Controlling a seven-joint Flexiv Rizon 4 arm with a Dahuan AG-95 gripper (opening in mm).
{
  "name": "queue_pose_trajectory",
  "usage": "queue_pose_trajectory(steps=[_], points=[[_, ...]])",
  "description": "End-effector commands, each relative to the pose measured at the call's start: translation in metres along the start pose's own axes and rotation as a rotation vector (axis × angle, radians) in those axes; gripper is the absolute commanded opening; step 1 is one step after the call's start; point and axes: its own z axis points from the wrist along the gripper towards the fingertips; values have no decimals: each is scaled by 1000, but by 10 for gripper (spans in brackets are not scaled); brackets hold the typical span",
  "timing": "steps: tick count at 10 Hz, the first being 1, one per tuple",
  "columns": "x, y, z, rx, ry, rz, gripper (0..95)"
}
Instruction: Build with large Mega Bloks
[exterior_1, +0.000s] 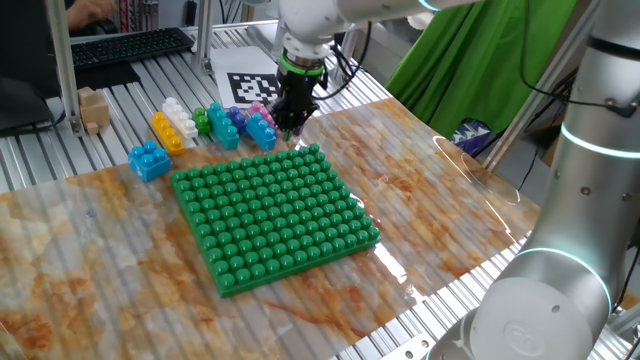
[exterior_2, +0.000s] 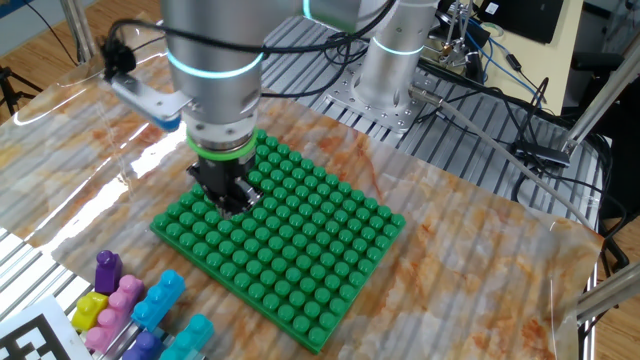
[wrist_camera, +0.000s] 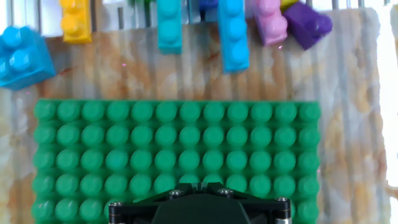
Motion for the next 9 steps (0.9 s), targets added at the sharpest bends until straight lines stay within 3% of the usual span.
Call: queue_pose_trajectory(steps=[1, 3, 7, 9], points=[[-4, -2, 3, 8, -3, -10, 0], [-11, -6, 5, 9, -5, -15, 0], [-11, -6, 5, 10, -4, -15, 0], [-11, -6, 5, 24, 18, 42, 0]])
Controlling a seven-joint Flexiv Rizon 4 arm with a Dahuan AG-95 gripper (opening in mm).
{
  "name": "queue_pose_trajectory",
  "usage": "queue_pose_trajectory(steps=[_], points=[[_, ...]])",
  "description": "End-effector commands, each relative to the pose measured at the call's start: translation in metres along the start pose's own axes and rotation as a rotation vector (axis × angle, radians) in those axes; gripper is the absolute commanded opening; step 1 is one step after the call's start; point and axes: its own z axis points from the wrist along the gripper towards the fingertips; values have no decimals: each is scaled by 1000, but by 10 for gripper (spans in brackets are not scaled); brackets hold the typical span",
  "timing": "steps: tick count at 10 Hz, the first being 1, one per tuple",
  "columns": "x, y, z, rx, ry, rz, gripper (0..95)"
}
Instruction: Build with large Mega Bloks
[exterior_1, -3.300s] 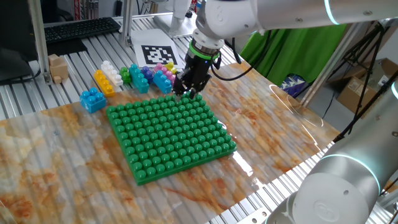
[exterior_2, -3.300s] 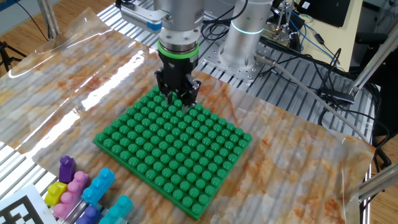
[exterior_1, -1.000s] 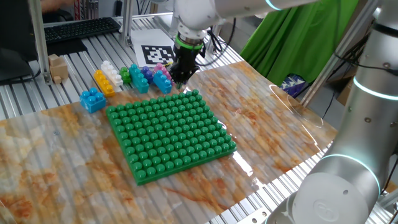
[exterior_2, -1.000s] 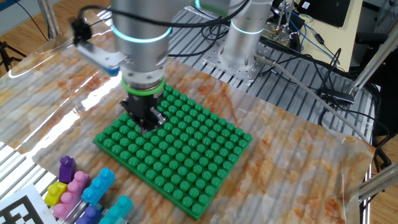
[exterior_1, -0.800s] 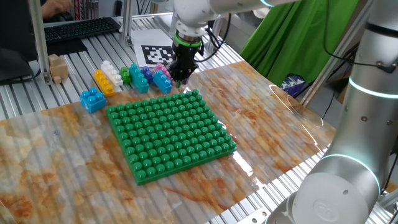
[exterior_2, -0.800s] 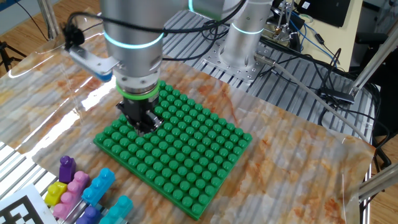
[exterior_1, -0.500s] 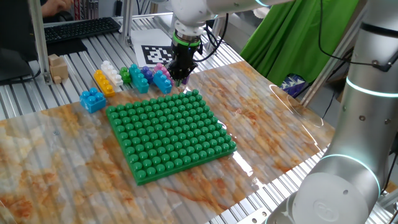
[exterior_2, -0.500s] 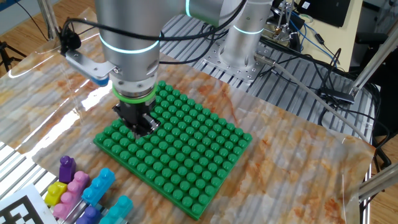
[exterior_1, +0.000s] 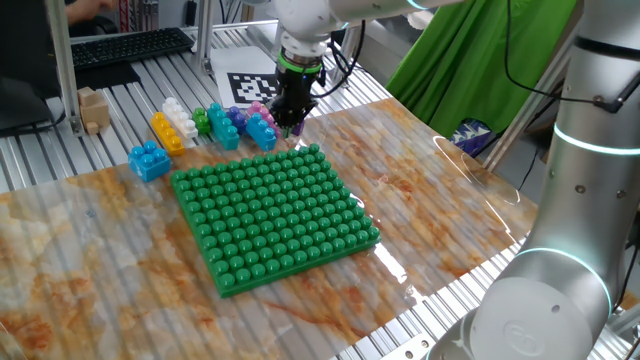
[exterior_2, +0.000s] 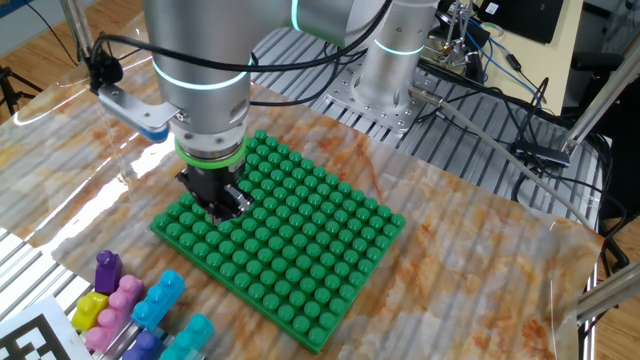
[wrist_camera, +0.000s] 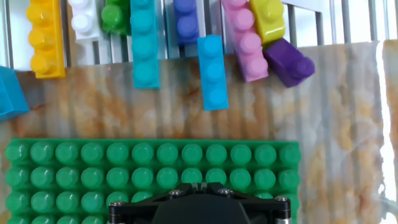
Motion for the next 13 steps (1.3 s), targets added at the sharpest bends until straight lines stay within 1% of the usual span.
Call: queue_pose_trajectory(steps=[1, 2, 4, 5, 6, 7, 8, 9, 10, 11, 12, 13], points=[[-2, 0, 0, 13, 20, 67, 0], [-2, 0, 0, 5, 18, 73, 0], [-2, 0, 0, -16, 23, 91, 0], [-2, 0, 0, -4, 25, 112, 0], [-2, 0, 0, -1, 31, 103, 0], [-2, 0, 0, 8, 51, 100, 0], [-2, 0, 0, 14, 66, 109, 0], [-2, 0, 0, 11, 79, 113, 0], [-2, 0, 0, 5, 81, 112, 0], [-2, 0, 0, 7, 75, 115, 0], [-2, 0, 0, 6, 62, 116, 0], [-3, -1, 1, 11, 61, 119, 0]])
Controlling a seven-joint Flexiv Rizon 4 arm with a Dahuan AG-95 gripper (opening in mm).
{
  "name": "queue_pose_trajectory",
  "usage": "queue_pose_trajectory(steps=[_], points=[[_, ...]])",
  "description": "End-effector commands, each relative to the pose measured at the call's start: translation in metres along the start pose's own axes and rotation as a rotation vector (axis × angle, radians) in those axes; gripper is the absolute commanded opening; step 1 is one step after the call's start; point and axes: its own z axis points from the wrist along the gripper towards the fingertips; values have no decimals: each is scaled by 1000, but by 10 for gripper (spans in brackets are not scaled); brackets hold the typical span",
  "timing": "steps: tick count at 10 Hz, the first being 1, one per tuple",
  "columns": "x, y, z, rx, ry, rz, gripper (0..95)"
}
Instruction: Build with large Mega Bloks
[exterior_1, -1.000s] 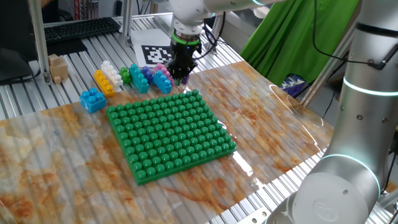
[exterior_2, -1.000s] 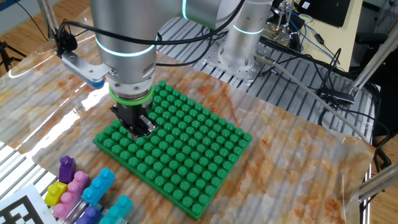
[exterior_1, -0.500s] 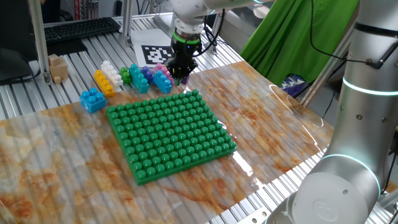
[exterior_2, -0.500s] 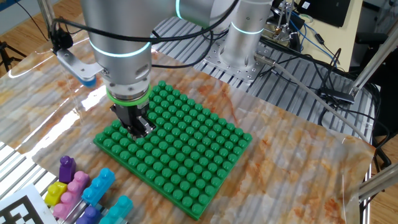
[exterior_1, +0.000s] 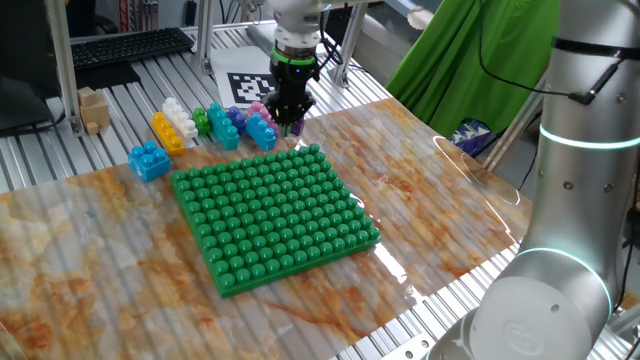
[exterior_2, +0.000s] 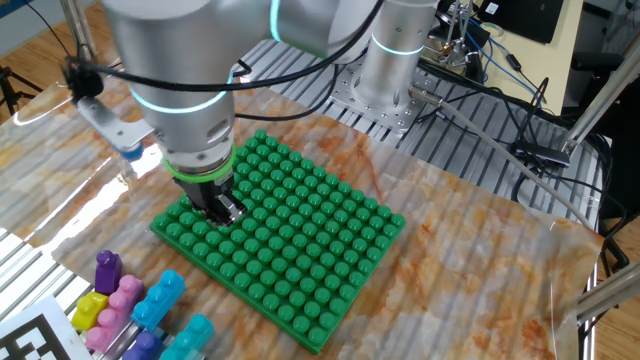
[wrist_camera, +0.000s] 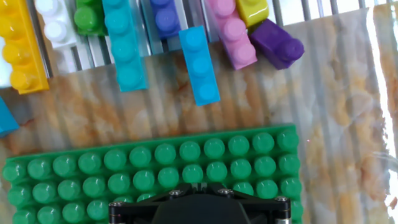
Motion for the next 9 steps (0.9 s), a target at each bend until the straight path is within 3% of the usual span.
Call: queue_pose_trajectory(steps=[1, 4, 9], points=[[-2, -5, 3, 7, -33, 14, 0], [-25, -25, 12, 2, -32, -27, 0], [-65, -42, 19, -17, -42, -67, 0]])
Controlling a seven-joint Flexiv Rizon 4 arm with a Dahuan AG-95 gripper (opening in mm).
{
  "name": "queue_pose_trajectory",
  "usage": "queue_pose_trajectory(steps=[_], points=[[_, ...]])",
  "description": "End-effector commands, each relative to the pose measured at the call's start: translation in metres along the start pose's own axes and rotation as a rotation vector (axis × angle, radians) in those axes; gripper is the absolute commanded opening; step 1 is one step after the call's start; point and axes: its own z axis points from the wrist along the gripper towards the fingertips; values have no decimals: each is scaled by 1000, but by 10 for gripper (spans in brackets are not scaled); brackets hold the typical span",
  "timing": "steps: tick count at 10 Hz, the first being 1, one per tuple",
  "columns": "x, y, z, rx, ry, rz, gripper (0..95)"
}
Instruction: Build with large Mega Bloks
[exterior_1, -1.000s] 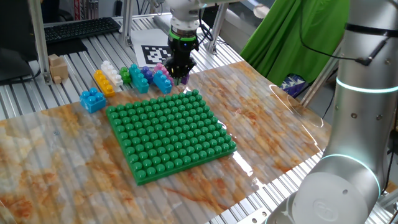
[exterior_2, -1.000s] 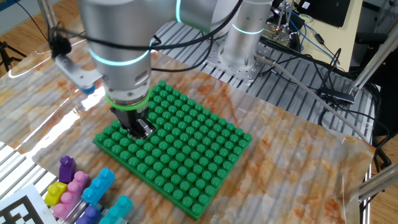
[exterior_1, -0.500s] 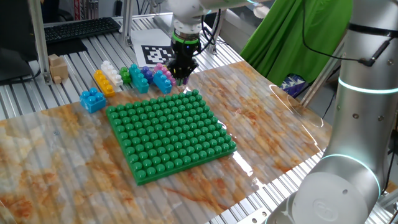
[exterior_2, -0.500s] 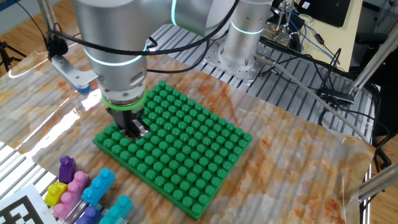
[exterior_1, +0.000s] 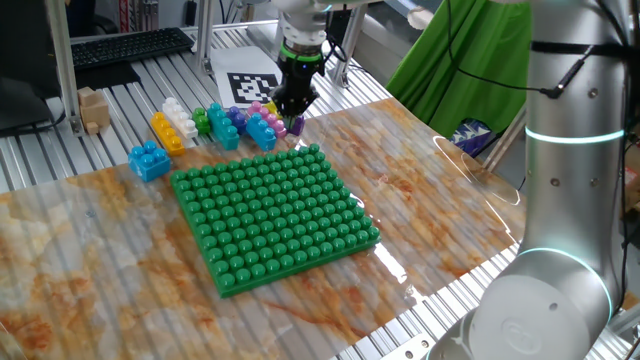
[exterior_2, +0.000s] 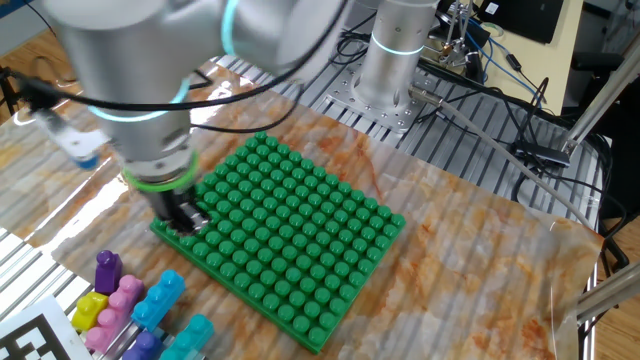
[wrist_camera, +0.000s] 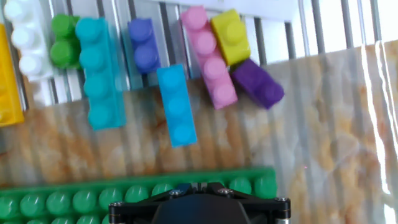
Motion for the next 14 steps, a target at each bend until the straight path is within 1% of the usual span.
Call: queue_pose_trajectory(steps=[1, 4, 5, 6, 7, 10, 11, 13, 14], points=[[-16, -6, 4, -10, 2, -37, 0], [-43, -18, 7, -10, -4, -107, 0], [-46, -20, 7, -8, -5, -120, 0], [-60, -25, 6, 3, -5, -163, 190], [-68, -29, 7, 9, -6, -178, 190], [-85, -44, 7, 4, -5, -206, 190], [-89, -51, 8, 0, -5, -221, 190], [-94, -62, 13, 2, -5, -260, 190], [-94, -64, 15, 4, -6, -271, 380]])
